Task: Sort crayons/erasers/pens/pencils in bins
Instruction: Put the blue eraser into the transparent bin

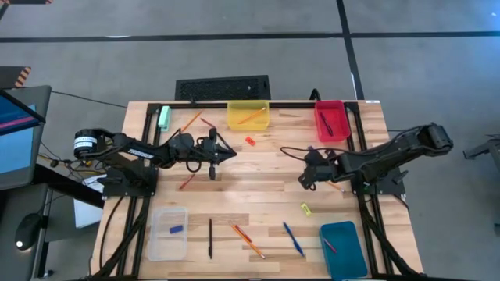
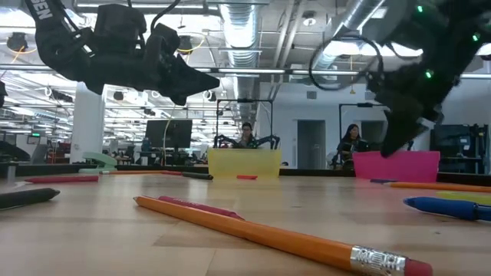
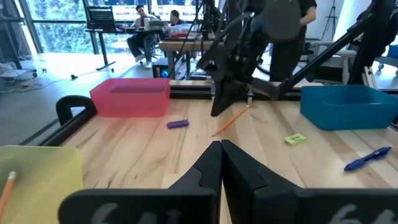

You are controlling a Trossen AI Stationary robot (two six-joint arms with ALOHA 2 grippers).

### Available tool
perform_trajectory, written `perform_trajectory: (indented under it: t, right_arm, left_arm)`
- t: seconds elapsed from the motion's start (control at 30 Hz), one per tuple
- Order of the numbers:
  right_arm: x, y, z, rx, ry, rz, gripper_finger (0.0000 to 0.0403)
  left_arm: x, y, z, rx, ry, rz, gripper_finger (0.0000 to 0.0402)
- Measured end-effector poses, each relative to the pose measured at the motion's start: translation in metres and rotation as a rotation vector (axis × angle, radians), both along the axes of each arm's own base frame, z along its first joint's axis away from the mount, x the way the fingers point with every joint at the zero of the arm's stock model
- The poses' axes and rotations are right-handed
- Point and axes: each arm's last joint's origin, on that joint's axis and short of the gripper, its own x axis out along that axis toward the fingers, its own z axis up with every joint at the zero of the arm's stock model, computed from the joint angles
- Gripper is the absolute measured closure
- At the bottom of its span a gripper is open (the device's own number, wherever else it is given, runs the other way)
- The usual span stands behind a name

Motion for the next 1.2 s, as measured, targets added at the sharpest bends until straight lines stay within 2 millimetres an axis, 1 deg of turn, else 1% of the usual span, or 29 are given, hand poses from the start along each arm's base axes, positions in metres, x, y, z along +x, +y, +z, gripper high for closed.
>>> perform_trajectory:
  t: [0.1,0.17,0.27,0.37,0.47,0.63,0.8,0.9,0.97,1.03,1.1,1.2]
  right_arm:
    - [-0.005,-0.004,-0.015,0.04,-0.06,0.011,0.0401]
    - [-0.009,-0.005,-0.019,0.056,-0.089,0.008,0.04]
    - [-0.013,-0.012,-0.018,0.072,-0.128,-0.062,0.0395]
    - [-0.017,-0.024,-0.017,0.086,-0.152,-0.175,0.0379]
    - [-0.02,-0.035,-0.018,0.093,-0.143,-0.263,0.0347]
    - [-0.024,-0.052,-0.024,0.093,-0.082,-0.355,0.0271]
    - [-0.024,-0.064,-0.032,0.073,-0.026,-0.383,0.0201]
    - [-0.02,-0.069,-0.037,0.068,-0.019,-0.381,0.0179]
    - [-0.018,-0.072,-0.041,0.073,-0.015,-0.372,0.0176]
    - [-0.016,-0.073,-0.044,0.07,-0.007,-0.377,0.0182]
    - [-0.014,-0.074,-0.047,0.068,0.001,-0.379,0.0197]
    - [-0.014,-0.074,-0.049,0.068,0.009,-0.386,0.0233]
  left_arm:
    - [0.0,0.0,0.0,0.003,0.0,0.0,0.0401]
    - [0.0,0.0,0.0,0.013,0.0,0.0,0.0401]
    - [0.0,0.0,0.0,0.017,0.001,0.0,0.0401]
    - [0.0,0.0,0.0,0.01,0.001,0.0,0.0401]
    - [0.0,0.0,0.0,0.009,0.001,-0.001,0.0401]
    - [0.0,0.0,-0.001,0.006,0.011,-0.001,0.0401]
    - [0.0,0.0,-0.003,0.002,0.027,-0.001,0.0401]
    - [0.0,0.0,-0.003,0.006,0.028,-0.001,0.0401]
    - [0.0,0.0,-0.003,0.012,0.031,-0.002,0.0401]
    - [0.0,0.0,-0.003,0.013,0.035,-0.002,0.0401]
    - [0.0,0.0,-0.004,0.012,0.041,-0.002,0.0401]
    - [0.0,0.0,-0.005,0.01,0.049,-0.002,0.0401]
